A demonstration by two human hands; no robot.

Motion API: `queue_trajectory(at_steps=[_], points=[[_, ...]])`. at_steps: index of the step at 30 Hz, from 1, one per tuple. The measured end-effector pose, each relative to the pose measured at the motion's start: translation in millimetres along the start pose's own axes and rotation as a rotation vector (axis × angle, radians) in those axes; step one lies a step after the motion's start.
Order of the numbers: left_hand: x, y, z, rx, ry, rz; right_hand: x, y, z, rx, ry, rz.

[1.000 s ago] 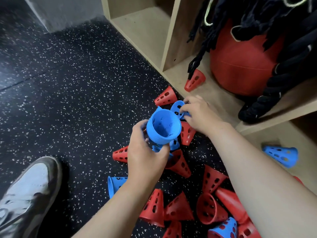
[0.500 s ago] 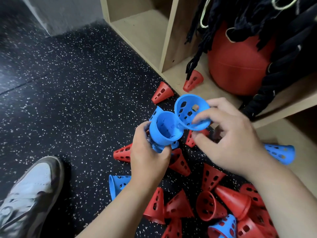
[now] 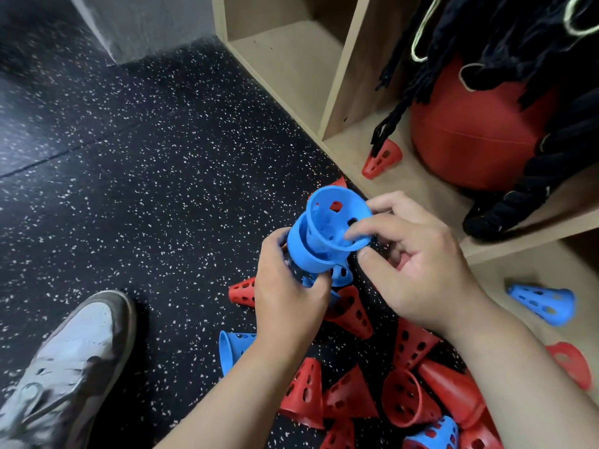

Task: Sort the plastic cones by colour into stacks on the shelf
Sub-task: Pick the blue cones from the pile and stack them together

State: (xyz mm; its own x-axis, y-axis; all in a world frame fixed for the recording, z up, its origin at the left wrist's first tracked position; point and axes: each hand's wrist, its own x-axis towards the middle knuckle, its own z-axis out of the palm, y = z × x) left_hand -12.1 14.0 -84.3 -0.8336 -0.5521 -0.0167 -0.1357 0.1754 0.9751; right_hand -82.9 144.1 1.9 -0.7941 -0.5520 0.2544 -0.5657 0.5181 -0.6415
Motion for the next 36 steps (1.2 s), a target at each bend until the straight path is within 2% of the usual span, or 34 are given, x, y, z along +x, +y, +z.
queue_trajectory(at_steps=[2,4,5,6,8,11,13,16,19,21,22,23,25,28,36], points=[[0.2,-0.6,0.1,0.004,0.013,-0.018,1.3,2.9,2.2,0.095,-0.035,0.057],[1.0,-0.8,-0.2,0.005,0.045,-0.046,6.9,11.3,9.3,0.273,0.136,0.272],[1.4,-1.3,-0.6,0.002,0.068,-0.064,11.6,19.0,17.2,0.285,0.249,0.4],[1.8,-1.6,-0.9,-0.001,0.093,-0.081,17.3,28.5,27.5,0.199,0.309,0.508],[3.0,-3.0,-1.2,0.001,0.137,-0.108,27.5,46.3,50.3,-0.038,0.221,0.612],[3.6,-2.1,-2.5,-0.01,0.164,-0.121,37.7,69.9,87.4,-0.2,-0.011,0.68],[4.7,-3.5,-3.2,-0.016,0.165,-0.127,43.8,74.1,98.9,-0.267,-0.033,0.706],[6.3,-9.3,-4.2,-0.012,0.165,-0.152,46.1,68.3,93.1,-0.162,0.056,0.723],[5.4,-11.8,-4.2,0.001,0.16,-0.175,36.4,44.1,61.6,-0.081,0.326,0.623],[2.0,-10.1,-3.3,0.004,0.138,-0.187,24.4,20.9,35.4,-0.049,0.508,0.417],[0.2,-8.8,-2.7,-0.002,0.123,-0.183,17.8,8.5,23.7,-0.052,0.547,0.309],[-1.6,-7.3,-1.7,-0.007,0.106,-0.179,11.2,-2.1,15.1,-0.067,0.54,0.216],[-6.1,-0.6,-0.3,-0.031,0.064,-0.168,-1.5,-17.9,6.8,-0.112,0.414,0.081],[-14.6,16.8,-1.0,-0.052,0.013,-0.108,-16.4,-31.5,6.5,-0.12,0.18,0.045],[-33.9,59.1,-21.7,-0.094,-0.087,-0.001,-43.8,-56.5,-25.5,-0.112,0.171,0.139]])
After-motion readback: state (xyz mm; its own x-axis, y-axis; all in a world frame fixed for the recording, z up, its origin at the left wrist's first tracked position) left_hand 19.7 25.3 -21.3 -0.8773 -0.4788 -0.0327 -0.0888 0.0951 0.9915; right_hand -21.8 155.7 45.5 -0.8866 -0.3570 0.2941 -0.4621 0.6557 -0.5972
